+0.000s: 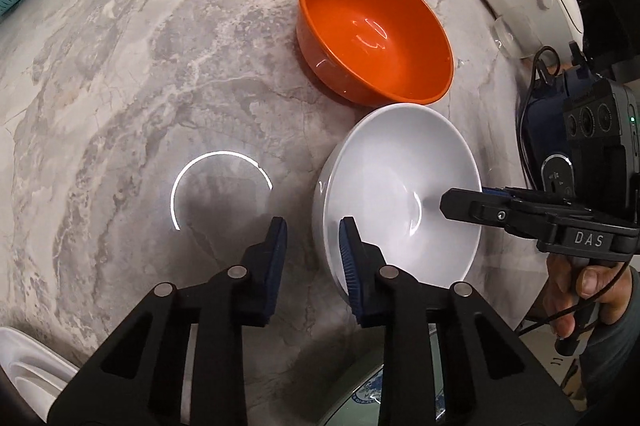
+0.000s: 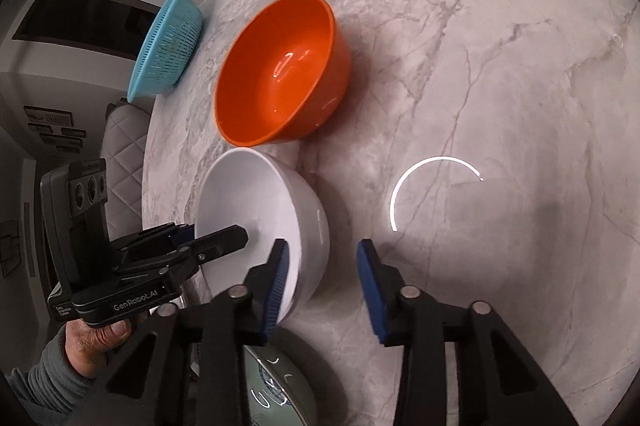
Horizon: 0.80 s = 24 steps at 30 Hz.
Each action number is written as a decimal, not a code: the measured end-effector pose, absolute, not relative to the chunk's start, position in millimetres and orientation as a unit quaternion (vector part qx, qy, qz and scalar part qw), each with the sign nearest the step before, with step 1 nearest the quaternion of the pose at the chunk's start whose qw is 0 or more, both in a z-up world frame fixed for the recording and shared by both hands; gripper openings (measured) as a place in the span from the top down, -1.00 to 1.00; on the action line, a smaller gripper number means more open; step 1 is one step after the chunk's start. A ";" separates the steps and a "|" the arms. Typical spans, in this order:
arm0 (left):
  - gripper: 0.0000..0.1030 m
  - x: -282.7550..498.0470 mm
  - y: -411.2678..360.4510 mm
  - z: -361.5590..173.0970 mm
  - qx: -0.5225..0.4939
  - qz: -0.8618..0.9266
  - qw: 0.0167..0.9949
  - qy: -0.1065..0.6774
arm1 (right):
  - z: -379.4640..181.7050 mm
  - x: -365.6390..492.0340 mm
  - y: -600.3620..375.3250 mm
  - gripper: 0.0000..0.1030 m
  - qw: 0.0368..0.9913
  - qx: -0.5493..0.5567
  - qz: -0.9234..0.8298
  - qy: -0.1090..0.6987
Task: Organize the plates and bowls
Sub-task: 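Grip the small white bowl's rim with the left tool while the right tool grips the opposite rim, then lower the small white bowl into the blue-patterned bowl and open both tools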
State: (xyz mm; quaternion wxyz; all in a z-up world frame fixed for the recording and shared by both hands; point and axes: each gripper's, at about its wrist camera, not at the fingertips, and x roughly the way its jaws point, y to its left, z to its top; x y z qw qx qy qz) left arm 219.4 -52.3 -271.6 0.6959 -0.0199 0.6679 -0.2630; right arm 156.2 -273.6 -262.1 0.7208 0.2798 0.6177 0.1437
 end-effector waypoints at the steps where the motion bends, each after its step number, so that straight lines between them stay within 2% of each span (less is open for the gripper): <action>1: 0.66 219.8 -54.9 -271.9 -0.016 -0.263 0.696 0.668 | -263.6 156.4 -274.3 0.43 0.718 0.287 0.145 0.617; 4: 0.78 220.3 -65.3 -270.5 -0.001 -0.263 0.697 0.667 | -261.6 158.5 -268.4 0.66 0.720 0.282 0.152 0.616; 14: 0.79 218.1 -66.6 -248.9 -0.010 -0.266 0.696 0.667 | -250.6 159.3 -265.6 0.71 0.724 0.276 0.132 0.618; 24: 0.78 160.7 -48.9 -181.7 0.002 -0.307 0.700 0.645 | -182.3 118.0 -251.6 0.70 0.748 0.253 0.138 0.598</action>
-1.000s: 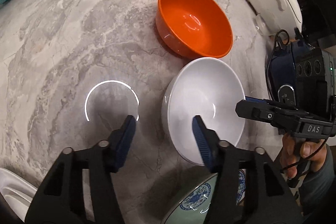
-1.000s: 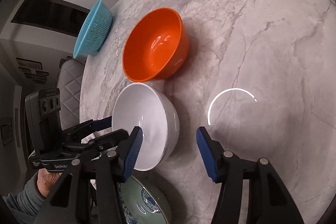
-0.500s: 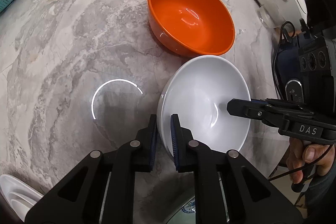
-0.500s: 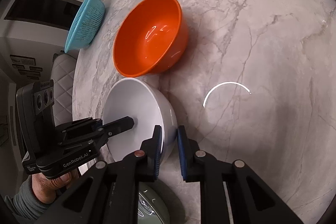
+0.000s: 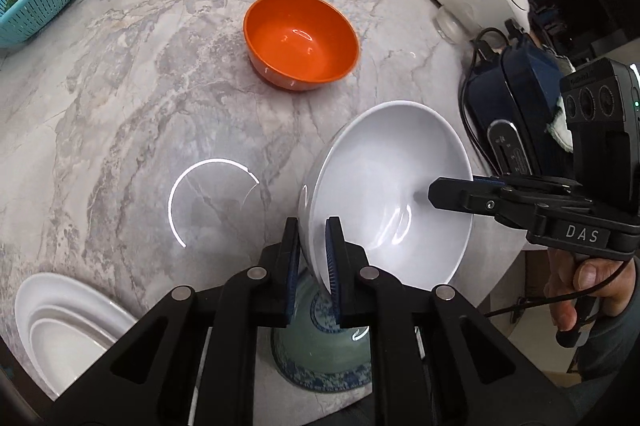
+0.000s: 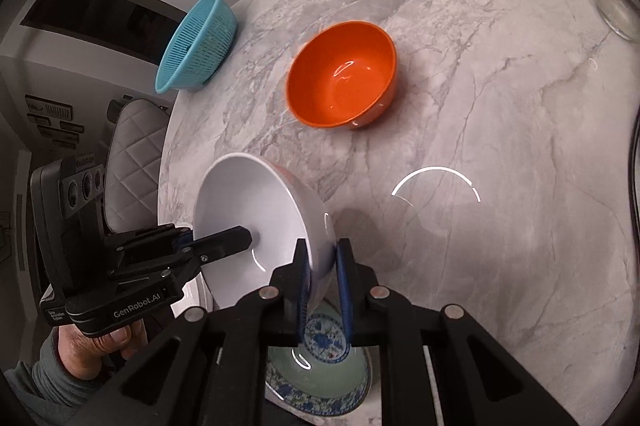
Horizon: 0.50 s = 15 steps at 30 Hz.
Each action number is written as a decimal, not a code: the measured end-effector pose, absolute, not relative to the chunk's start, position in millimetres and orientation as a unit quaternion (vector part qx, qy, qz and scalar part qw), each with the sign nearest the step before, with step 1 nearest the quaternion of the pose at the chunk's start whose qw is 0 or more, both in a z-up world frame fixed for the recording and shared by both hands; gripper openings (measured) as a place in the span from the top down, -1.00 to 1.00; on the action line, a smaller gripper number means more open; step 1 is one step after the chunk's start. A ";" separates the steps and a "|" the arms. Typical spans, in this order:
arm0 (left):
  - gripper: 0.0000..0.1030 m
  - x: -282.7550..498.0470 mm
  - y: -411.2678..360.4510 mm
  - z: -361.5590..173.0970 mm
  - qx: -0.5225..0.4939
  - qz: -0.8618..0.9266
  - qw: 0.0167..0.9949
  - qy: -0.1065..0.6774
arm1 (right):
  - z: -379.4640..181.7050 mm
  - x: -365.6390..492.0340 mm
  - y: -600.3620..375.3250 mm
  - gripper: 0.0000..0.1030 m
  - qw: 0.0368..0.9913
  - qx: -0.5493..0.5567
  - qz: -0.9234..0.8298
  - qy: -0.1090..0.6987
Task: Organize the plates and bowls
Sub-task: 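Lower the small white bowl into the blue-patterned bowl and open both tools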
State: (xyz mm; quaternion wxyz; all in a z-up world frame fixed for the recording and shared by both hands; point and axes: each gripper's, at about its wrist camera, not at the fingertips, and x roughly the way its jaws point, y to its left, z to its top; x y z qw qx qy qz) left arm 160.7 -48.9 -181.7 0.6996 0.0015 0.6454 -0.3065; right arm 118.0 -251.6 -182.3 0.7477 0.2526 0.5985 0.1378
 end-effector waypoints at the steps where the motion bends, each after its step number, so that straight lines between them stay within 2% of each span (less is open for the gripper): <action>1: 0.78 151.3 -44.6 -179.2 0.006 -0.310 0.699 0.645 | -177.7 109.8 -248.2 0.70 0.749 0.250 0.137 0.599; 5: 0.78 106.4 -24.9 -182.7 0.034 -0.318 0.689 0.650 | -173.4 73.4 -227.5 0.71 0.748 0.237 0.126 0.607; 9: 0.78 72.1 -13.8 -206.3 0.058 -0.319 0.671 0.667 | -193.2 44.0 -210.9 0.71 0.733 0.242 0.109 0.626; 15: 0.78 56.9 -16.8 -220.8 0.084 -0.322 0.666 0.667 | -216.7 20.6 -204.5 0.72 0.724 0.248 0.086 0.638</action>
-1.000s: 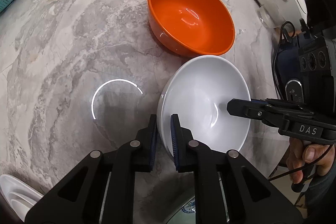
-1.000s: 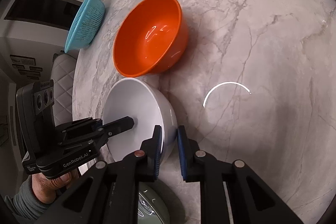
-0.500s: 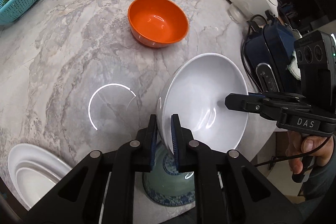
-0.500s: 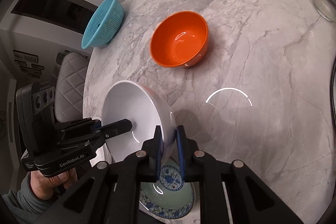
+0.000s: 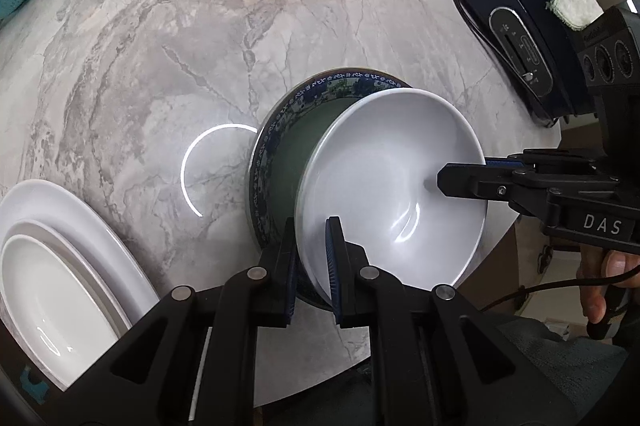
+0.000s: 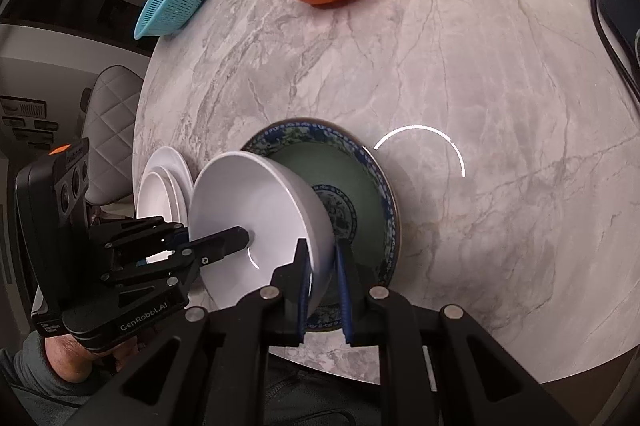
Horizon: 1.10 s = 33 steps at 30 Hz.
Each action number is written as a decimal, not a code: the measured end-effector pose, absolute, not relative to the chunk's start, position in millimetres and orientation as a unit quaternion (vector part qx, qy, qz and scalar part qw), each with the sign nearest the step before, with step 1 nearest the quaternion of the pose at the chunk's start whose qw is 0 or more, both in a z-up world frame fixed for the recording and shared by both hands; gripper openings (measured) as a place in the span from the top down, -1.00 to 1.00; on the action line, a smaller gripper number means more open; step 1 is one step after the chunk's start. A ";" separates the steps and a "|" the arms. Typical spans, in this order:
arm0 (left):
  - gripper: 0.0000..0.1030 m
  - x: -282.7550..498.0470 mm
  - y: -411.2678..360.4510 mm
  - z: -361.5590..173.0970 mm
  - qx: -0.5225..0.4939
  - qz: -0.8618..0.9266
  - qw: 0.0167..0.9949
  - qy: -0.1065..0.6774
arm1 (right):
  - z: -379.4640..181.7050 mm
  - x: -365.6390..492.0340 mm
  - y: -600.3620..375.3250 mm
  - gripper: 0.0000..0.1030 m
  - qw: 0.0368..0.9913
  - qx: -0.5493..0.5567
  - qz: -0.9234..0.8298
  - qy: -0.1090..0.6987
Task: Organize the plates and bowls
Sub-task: 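Lower the small white bowl into the blue-patterned bowl and open both tools, then grip the orange bowl's rim with the left tool while the right tool grips the opposite rim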
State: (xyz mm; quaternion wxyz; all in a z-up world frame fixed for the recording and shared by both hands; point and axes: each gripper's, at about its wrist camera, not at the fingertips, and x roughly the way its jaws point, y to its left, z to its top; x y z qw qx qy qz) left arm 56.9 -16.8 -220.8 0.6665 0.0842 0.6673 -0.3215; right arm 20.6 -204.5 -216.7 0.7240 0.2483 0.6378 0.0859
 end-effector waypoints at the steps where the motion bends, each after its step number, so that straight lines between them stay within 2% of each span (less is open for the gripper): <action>1: 0.78 57.0 -18.4 -222.4 0.087 -0.322 0.667 0.667 | -218.3 20.3 -204.9 0.73 0.725 0.247 0.083 0.637; 9: 0.78 62.3 -26.9 -236.1 0.111 -0.309 0.664 0.671 | -230.1 25.6 -203.2 0.73 0.722 0.240 0.077 0.645; 14: 0.69 66.3 -25.9 -242.2 0.093 -0.305 0.667 0.673 | -234.8 27.1 -198.7 0.74 0.721 0.225 0.071 0.652; 17: 0.47 69.2 -26.2 -237.6 0.076 -0.311 0.672 0.668 | -234.1 28.3 -194.7 0.74 0.727 0.208 0.071 0.651; 18: 0.29 71.2 -26.1 -232.8 0.074 -0.314 0.676 0.663 | -234.4 28.6 -193.7 0.74 0.728 0.204 0.070 0.651; 19: 0.00 72.0 -25.9 -228.9 0.072 -0.317 0.678 0.659 | -234.5 29.0 -193.2 0.74 0.727 0.202 0.070 0.652; 21: -0.24 73.9 -24.4 -219.8 0.056 -0.324 0.678 0.657 | -232.9 29.2 -191.5 0.74 0.727 0.194 0.071 0.655; 27: -0.28 103.1 -8.8 -186.0 -0.010 -0.335 0.680 0.652 | -207.5 27.7 -198.6 0.36 0.741 0.187 0.072 0.642; 29: -0.30 128.9 -1.2 -175.4 -0.043 -0.336 0.698 0.631 | -190.6 32.2 -211.6 0.20 0.756 0.202 0.086 0.616; 31: -0.44 163.4 1.3 -172.8 -0.083 -0.343 0.713 0.606 | -176.7 44.0 -234.9 0.07 0.777 0.229 0.092 0.578; 33: -0.44 203.3 -3.9 -178.7 -0.099 -0.333 0.719 0.602 | -171.4 65.1 -264.3 -0.06 0.787 0.271 0.093 0.547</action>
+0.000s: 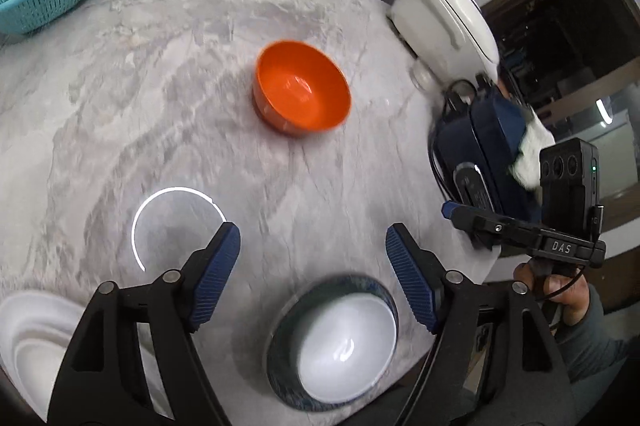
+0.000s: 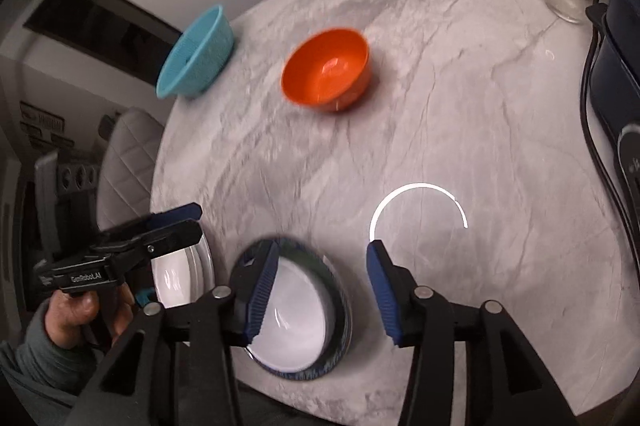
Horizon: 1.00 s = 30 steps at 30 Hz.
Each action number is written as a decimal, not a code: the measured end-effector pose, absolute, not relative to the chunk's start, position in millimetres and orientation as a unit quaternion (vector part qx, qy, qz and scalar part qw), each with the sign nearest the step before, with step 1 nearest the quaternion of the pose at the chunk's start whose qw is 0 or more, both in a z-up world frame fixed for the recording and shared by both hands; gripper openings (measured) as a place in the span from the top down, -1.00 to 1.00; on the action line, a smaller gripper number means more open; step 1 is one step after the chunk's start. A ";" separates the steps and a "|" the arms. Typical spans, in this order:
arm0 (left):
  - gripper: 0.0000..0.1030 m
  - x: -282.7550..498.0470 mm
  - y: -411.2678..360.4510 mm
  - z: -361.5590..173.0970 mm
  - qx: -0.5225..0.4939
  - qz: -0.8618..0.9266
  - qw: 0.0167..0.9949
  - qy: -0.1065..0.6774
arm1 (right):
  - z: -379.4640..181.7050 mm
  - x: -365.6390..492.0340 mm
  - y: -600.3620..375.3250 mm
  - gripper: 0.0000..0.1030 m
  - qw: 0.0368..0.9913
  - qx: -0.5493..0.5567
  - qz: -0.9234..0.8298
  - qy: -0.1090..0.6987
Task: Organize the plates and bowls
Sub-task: 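Grip the orange bowl's rim with the left tool while the right tool grips the opposite rim, then lift the orange bowl with both tools and lower it into the small white bowl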
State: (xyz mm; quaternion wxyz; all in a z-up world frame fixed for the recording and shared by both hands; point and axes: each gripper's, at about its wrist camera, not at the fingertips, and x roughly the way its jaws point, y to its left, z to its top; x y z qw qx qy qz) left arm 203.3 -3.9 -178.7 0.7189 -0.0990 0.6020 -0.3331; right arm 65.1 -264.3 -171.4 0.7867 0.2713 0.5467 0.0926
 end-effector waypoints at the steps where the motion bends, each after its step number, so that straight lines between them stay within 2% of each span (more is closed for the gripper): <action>1: -0.44 224.0 -8.7 -185.4 -0.102 -0.328 0.714 0.610 | -171.8 79.3 -278.8 -0.09 0.789 0.289 0.093 0.534; 6: -0.43 313.5 -32.6 -223.1 -0.131 -0.297 0.701 0.635 | -202.3 166.6 -320.3 -0.13 0.764 0.352 0.116 0.528; 11: -0.38 342.6 -54.7 -259.1 -0.115 -0.271 0.683 0.668 | -236.8 225.8 -324.0 -0.09 0.736 0.367 0.139 0.552; 15: -0.04 345.5 -64.7 -281.4 -0.113 -0.268 0.673 0.680 | -255.3 242.0 -318.0 0.03 0.722 0.355 0.146 0.576; 16: 0.14 343.4 -65.9 -284.0 -0.118 -0.272 0.671 0.679 | -259.5 243.6 -318.1 0.08 0.719 0.353 0.146 0.580; 20: 0.26 349.4 -76.1 -285.4 -0.109 -0.279 0.673 0.676 | -274.2 246.5 -316.3 0.23 0.708 0.355 0.146 0.593; 21: 0.47 350.1 -79.7 -286.8 -0.103 -0.280 0.671 0.678 | -276.6 246.8 -316.3 0.26 0.707 0.356 0.144 0.593; 24: 0.69 348.2 -88.4 -288.4 -0.093 -0.287 0.669 0.679 | -279.4 248.1 -316.1 0.48 0.706 0.362 0.147 0.591; 25: 0.72 347.4 -91.3 -288.5 -0.087 -0.286 0.670 0.680 | -278.0 248.8 -313.6 0.62 0.708 0.360 0.153 0.589; 30: 0.74 340.2 -96.2 -283.8 -0.069 -0.276 0.676 0.679 | -271.1 252.4 -306.7 0.67 0.718 0.334 0.140 0.595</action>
